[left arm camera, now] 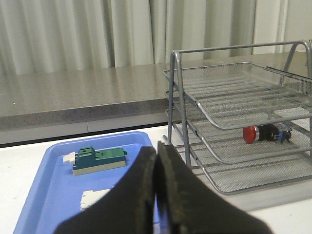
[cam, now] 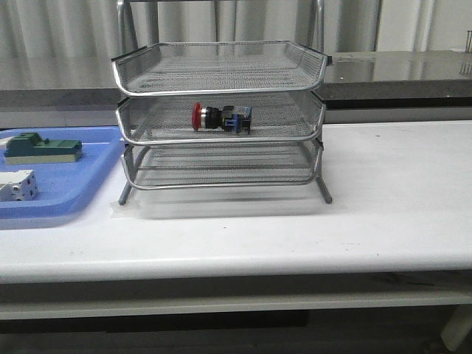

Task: Place button on rack with both arms

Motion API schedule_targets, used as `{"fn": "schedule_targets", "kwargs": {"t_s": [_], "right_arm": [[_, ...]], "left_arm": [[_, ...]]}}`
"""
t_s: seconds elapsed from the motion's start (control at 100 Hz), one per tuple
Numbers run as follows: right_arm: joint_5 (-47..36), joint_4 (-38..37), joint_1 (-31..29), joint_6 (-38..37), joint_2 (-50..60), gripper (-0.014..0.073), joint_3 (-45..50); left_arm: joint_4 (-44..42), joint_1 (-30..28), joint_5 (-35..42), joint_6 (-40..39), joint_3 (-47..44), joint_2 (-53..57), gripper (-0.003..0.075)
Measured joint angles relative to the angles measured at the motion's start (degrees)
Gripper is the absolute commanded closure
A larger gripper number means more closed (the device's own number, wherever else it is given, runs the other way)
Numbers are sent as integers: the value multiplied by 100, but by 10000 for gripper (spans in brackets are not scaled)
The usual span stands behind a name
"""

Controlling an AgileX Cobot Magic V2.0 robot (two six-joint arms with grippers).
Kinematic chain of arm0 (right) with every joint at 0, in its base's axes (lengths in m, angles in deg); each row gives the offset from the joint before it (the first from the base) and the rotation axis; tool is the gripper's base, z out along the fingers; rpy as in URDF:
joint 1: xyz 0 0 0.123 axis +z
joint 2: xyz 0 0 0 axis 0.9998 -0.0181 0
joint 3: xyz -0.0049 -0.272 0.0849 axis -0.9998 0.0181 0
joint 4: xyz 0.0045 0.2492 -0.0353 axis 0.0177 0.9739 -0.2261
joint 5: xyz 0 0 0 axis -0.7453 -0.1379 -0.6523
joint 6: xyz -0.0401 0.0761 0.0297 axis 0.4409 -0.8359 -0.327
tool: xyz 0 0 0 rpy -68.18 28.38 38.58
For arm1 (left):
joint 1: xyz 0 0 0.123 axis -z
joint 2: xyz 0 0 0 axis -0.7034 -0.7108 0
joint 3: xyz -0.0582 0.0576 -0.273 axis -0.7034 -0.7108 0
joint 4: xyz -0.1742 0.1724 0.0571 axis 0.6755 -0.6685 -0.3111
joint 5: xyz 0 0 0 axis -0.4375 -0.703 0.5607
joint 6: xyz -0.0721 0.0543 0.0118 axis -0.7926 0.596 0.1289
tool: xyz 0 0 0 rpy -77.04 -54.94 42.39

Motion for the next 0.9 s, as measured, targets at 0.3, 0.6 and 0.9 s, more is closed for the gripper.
{"fn": "schedule_targets", "kwargs": {"t_s": [0.3,0.6,0.9], "right_arm": [[0,0,0,8,0,650,0],[12,0,0,8,0,650,0],[21,0,0,8,0,650,0]], "left_arm": [[-538,-25,-24,0,-163,69,741],[-717,-595,90,-343,-894,716,741],[-786,-1050,332,-523,-1078,1431,741]]}}
